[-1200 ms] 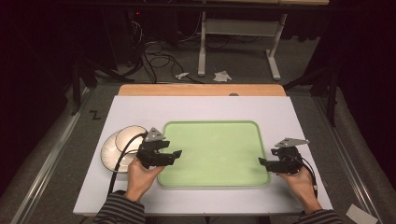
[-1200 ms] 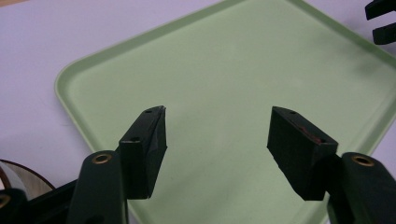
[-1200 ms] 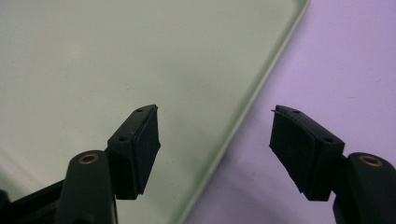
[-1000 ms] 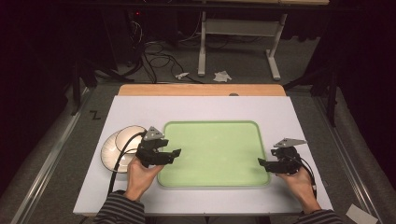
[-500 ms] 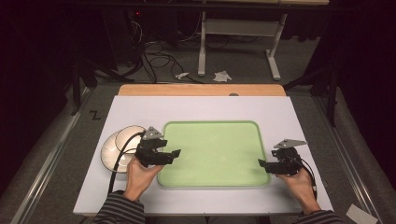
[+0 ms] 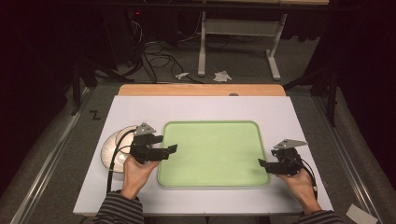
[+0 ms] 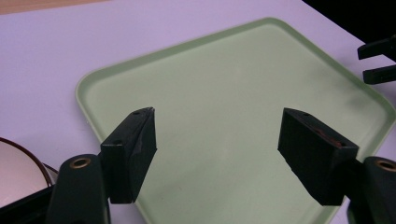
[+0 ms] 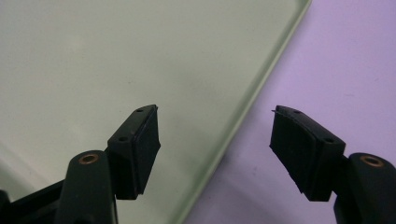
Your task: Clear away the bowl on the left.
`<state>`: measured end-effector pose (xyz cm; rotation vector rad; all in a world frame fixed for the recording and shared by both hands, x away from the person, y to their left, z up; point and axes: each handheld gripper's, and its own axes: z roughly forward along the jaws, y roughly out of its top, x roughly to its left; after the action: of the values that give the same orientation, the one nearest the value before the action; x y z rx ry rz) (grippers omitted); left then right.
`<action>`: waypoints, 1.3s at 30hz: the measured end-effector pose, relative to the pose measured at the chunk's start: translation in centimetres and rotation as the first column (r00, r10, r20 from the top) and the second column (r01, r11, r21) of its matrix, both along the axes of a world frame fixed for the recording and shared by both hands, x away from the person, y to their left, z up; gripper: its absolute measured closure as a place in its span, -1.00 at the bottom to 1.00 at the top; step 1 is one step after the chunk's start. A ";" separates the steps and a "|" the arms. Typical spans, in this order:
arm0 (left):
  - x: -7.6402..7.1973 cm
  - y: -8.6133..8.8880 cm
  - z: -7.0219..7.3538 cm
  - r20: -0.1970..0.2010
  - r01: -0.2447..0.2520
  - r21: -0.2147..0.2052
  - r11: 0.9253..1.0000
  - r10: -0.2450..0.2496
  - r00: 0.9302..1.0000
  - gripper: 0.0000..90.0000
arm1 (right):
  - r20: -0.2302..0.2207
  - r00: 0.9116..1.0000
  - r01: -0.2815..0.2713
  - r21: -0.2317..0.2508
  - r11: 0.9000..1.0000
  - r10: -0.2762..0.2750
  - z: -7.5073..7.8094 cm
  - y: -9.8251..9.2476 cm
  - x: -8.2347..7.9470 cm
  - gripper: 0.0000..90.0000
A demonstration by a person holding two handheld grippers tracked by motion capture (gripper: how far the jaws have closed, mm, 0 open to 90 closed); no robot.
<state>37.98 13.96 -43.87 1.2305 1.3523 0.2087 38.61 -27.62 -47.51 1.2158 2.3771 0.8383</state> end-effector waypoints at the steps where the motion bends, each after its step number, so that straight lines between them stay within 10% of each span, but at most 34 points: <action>1: 0.0 0.1 0.0 0.000 0.001 -0.001 1.000 -0.001 1.000 -0.40 | -0.002 1.000 0.000 0.000 1.000 0.000 0.0 0.0 0.0 -0.24; 6: 0.3 0.8 0.8 -0.053 0.004 -0.079 0.997 -0.008 0.999 -0.39 | 0.014 1.000 -0.010 0.011 1.000 0.010 0.1 0.0 -0.1 -0.23; 39: 1.6 4.6 3.5 0.007 -0.137 -0.046 0.990 0.137 0.990 -0.42 | 0.004 1.000 -0.014 0.012 1.000 0.014 0.1 0.0 -0.3 -0.23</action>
<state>39.54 18.57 -40.36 1.0980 1.4263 0.2794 38.33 -27.67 -47.40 1.2024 2.3831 0.8598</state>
